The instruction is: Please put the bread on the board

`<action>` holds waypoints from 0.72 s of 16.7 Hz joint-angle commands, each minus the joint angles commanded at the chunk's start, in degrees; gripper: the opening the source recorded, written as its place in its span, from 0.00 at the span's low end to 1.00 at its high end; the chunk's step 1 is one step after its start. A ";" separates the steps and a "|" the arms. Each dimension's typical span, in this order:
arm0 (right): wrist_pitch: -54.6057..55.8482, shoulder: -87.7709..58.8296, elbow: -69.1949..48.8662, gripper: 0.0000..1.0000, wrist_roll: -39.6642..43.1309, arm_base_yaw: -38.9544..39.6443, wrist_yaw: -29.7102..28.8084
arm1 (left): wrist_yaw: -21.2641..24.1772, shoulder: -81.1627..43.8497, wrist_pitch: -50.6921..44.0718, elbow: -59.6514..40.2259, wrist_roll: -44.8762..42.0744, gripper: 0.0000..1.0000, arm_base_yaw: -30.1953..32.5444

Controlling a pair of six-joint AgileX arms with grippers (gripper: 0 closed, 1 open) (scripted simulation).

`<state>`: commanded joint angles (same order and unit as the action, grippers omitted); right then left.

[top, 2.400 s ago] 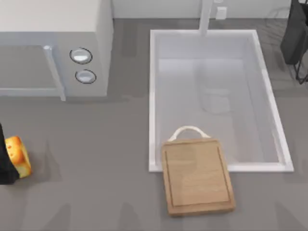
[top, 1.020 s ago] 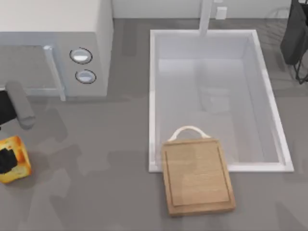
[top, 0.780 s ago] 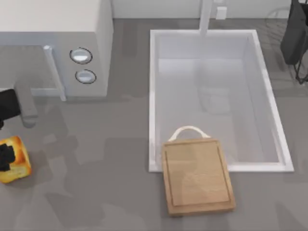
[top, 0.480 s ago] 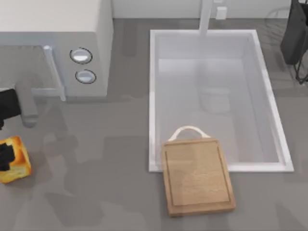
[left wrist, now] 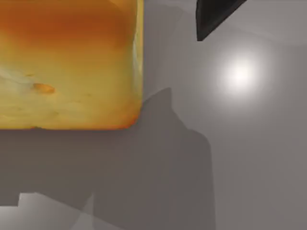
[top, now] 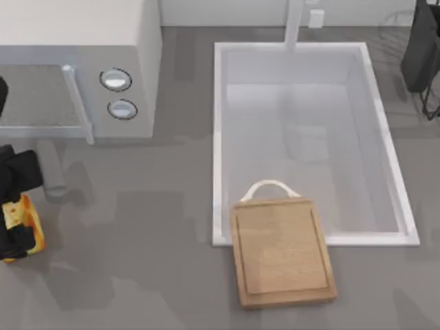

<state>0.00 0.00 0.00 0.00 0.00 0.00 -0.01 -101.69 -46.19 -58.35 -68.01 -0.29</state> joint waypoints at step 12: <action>0.00 0.00 0.00 1.00 0.00 0.00 0.00 | 0.01 -2.11 4.32 2.70 -0.08 0.62 -0.06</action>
<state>0.00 0.00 0.00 0.00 0.00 0.00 0.00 -103.80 -41.87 -55.65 -68.08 -0.36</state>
